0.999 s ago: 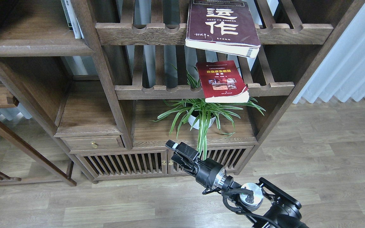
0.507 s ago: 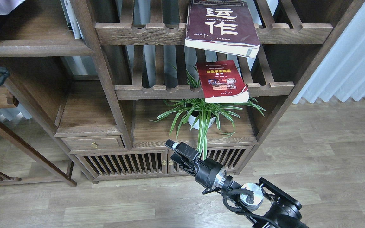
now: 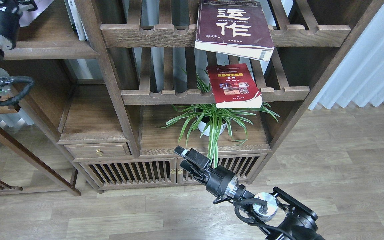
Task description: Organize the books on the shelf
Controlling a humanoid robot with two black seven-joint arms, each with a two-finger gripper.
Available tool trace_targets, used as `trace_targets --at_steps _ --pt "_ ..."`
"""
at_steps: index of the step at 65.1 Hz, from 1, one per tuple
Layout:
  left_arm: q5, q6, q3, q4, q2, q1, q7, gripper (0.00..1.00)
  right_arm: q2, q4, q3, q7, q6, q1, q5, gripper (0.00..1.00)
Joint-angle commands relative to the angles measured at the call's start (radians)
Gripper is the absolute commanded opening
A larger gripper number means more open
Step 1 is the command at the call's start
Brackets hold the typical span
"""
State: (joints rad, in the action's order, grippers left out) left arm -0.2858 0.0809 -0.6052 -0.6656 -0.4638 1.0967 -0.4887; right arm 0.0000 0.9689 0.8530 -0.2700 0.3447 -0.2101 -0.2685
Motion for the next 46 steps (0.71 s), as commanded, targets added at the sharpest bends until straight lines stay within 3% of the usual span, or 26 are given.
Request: trace_targets --at_steps 1,23,46 --pt "-0.006 -0.003 0.004 0.034 0.024 0.006 0.0 0.0 0.0 0.001 -0.002 0.0 0.0 0.001 0.0 0.99" --pt "-0.104 -0.027 0.013 0.132 0.114 0.005 0.0 0.01 0.0 -0.004 -0.002 0.0 -0.001 0.005 -0.002 0.99" --pt "-0.115 -0.049 0.031 0.162 0.12 0.003 0.0 0.02 0.0 -0.013 0.0 0.0 -0.001 0.006 -0.003 0.99"
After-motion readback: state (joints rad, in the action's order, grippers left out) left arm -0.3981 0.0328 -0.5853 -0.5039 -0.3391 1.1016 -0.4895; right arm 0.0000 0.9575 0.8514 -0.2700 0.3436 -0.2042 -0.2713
